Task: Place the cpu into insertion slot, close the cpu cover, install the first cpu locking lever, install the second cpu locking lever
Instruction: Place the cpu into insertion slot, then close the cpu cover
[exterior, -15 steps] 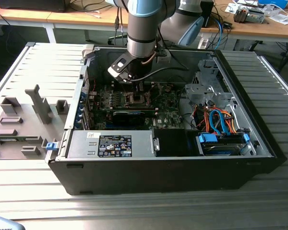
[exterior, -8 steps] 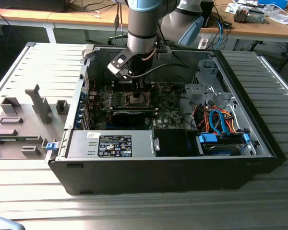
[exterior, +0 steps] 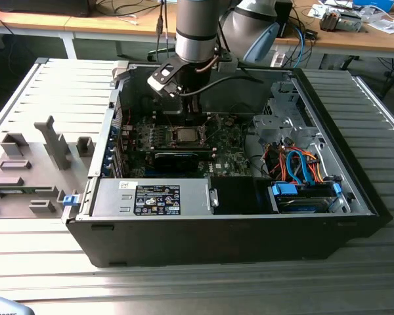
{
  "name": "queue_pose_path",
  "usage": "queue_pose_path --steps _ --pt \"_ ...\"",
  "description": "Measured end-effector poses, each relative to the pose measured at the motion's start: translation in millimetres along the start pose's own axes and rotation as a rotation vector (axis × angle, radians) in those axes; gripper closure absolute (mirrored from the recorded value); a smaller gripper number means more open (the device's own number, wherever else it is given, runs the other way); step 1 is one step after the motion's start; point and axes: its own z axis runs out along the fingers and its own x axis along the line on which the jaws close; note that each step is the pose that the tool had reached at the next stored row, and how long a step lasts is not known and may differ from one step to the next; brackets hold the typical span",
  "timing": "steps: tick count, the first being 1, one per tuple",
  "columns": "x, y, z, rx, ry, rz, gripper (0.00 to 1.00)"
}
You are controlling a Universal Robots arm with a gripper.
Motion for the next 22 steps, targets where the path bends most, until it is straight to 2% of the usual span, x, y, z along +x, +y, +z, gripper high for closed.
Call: queue_pose_path --steps 2,4,6,7,8,13,15,22 --pt "-0.2 -0.1 -10.4 0.0 -0.0002 0.0 0.89" --pt "-0.6 -0.3 -27.1 -0.0001 -0.0003 0.0 0.89" --pt "-0.7 -0.3 -35.9 0.0 -0.0002 0.0 0.89" --pt "-0.7 -0.3 -37.1 0.0 -0.0001 0.0 0.89" --pt "-0.7 -0.3 -37.1 -0.0006 0.0031 0.0 0.89" --pt "-0.7 -0.4 -37.2 -0.0007 0.0051 0.0 0.89" --pt "-0.7 -0.3 -37.2 -0.0015 0.0106 0.0 0.89" --pt "-1.1 2.3 -37.2 -0.0015 0.0108 0.0 0.89"
